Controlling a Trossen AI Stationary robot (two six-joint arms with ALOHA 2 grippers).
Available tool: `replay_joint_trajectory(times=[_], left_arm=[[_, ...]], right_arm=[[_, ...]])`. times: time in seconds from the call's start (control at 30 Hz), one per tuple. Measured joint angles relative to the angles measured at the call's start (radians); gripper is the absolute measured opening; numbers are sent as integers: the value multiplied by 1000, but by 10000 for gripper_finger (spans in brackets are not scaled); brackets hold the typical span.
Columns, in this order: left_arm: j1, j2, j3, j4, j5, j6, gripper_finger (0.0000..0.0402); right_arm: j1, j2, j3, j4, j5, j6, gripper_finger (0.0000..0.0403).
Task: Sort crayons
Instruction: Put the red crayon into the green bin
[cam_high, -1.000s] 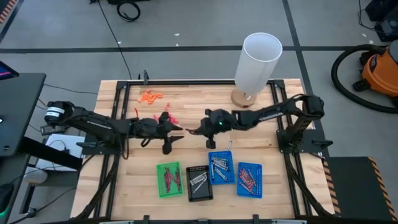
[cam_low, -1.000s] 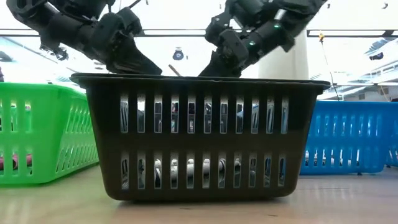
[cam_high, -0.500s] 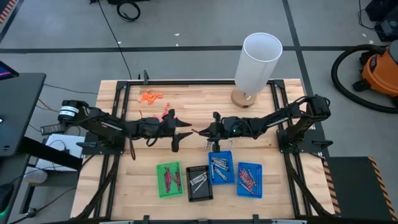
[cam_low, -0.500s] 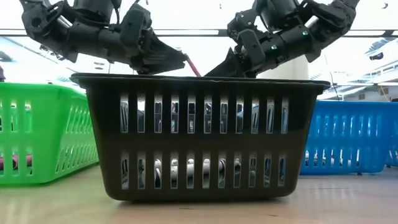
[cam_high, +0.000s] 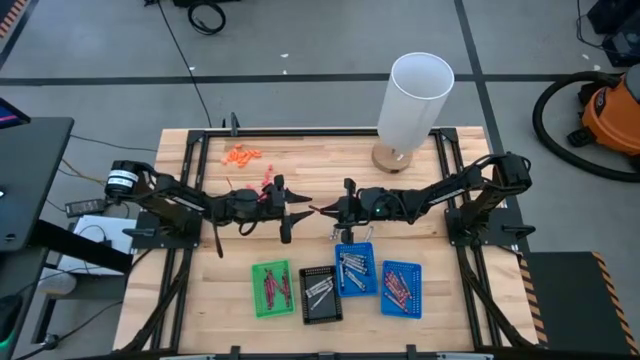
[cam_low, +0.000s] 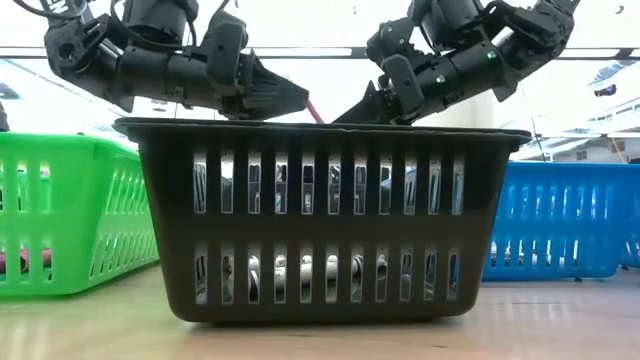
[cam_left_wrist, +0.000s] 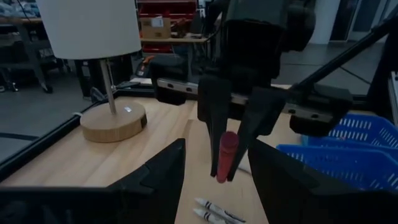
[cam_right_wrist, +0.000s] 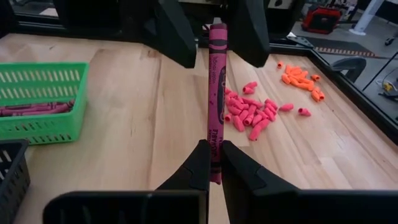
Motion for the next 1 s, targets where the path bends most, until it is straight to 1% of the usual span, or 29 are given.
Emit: replay_joint_trajectory(times=[0.2, 0.37, 0.7, 0.83, 1.0], left_arm=[[0, 0, 0, 13, 1, 1, 188], [4, 0, 0, 29, 4, 4, 188], [-11, 0, 0, 18, -2, -3, 187], [-23, 0, 0, 20, -4, -3, 170], [-26, 0, 0, 29, -3, -15, 132]], right_arm=[[6, 0, 0, 22, -1, -3, 29], [14, 0, 0, 39, -24, -15, 29], [19, 1, 0, 62, -29, -27, 29], [19, 1, 0, 62, -32, -27, 29], [19, 1, 0, 66, -36, -19, 30]])
